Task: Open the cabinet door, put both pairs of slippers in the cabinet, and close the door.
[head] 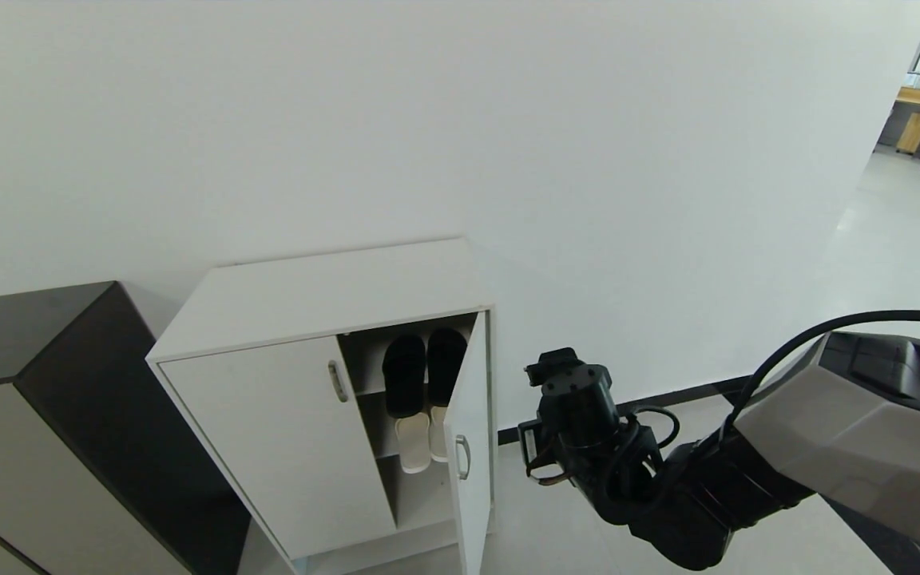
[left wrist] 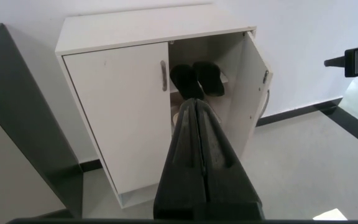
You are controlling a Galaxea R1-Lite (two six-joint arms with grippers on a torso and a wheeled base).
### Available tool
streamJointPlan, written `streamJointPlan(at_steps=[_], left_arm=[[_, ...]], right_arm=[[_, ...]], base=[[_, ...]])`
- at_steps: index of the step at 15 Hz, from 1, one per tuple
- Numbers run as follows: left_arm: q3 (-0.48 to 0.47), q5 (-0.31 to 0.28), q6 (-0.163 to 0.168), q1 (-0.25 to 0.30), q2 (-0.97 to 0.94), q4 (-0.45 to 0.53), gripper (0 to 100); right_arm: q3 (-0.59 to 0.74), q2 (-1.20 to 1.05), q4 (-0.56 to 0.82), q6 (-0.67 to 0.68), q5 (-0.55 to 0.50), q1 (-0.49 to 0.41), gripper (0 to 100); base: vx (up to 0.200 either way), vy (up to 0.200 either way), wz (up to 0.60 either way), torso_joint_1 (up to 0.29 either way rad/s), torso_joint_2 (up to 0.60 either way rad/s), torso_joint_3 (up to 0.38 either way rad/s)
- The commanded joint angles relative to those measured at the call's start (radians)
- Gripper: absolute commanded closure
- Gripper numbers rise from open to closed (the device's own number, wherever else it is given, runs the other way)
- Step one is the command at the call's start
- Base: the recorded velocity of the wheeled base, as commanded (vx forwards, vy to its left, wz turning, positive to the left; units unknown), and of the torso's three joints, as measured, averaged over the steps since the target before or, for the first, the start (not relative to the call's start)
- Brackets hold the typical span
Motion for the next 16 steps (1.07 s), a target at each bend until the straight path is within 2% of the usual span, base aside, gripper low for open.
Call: streamJointPlan(at_steps=[1, 3, 9, 14, 16], left_arm=[[0.0, 0.0, 0.002, 0.0, 0.001, 0.001, 100], [0.0, 0.0, 0.003, 0.0, 0.001, 0.0, 100], [0.0, 0.0, 0.002, 0.0, 0.001, 0.0, 100], [0.0, 0.0, 0.005, 0.0, 0.001, 0.0, 100], [0.0, -0.001, 0.005, 0.0, 0.001, 0.001, 100]], right_arm=[[0.0, 0.001, -0.002, 0.0, 0.002, 0.001, 100], [0.009, -0.002, -0.018, 0.0, 0.0, 0.001, 100], [0.048, -0.016, -0.135, -0.049, -0.004, -0.022, 100], [0.164, -0.143, -0.143, -0.112, -0.003, -0.082, 100], [0.253, -0.186, -0.14, -0.122, -0.003, -0.094, 100]], base=[[0.0, 0.0, 0.6, 0.002, 0.0, 0.002], [0.0, 0.0, 0.6, 0.01, 0.0, 0.007], [0.0, 0.0, 0.0, 0.0, 0.0, 0.0], [0.0, 0.0, 0.0, 0.0, 0.0, 0.0], [0.2, 0.0, 0.0, 0.002, 0.0, 0.005]])
